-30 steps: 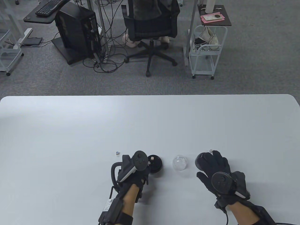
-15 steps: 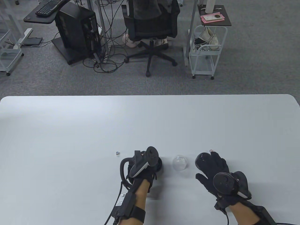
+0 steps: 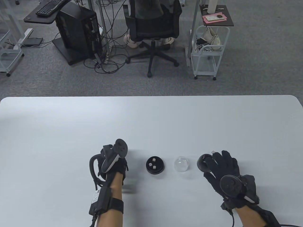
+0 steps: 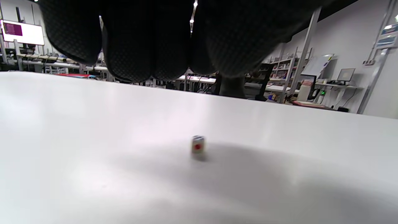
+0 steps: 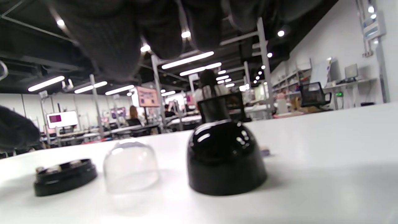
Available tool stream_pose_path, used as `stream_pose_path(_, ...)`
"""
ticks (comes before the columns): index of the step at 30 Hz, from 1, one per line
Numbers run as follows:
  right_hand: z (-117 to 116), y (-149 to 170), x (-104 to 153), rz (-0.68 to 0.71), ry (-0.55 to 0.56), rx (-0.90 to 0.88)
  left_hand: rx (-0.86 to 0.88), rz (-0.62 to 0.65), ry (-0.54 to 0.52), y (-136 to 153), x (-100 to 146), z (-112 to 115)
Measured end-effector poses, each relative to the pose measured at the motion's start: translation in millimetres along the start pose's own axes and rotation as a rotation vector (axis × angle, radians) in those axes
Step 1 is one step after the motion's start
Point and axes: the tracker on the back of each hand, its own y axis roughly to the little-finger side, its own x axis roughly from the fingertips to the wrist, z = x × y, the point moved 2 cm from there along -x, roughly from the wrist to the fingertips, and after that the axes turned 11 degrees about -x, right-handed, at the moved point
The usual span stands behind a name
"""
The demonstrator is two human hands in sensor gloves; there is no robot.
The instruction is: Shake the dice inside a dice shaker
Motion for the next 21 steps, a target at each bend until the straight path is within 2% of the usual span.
stream_pose_path(5,0.4,-2.5,2.1,0.0,0.013,0.034,0.025,0.049,0.116,-1.4,-21.4,23.4)
stream_pose_path(10,-6.1,-4.0,1.7,-0.009,-0.017,0.087,-0.072,0.051,0.198,-11.8,-35.5,42.3)
stream_pose_path(17,-1.0,4.5,1.8,-0.087,0.012,0.086,-0.144,0.076,0.139,-19.4,-38.2,39.8)
stream_pose_path(21,-3.2,6.0,-0.5,-0.085,-0.005,0.156,-0.184,0.098,0.095,-24.3,-35.3,37.3)
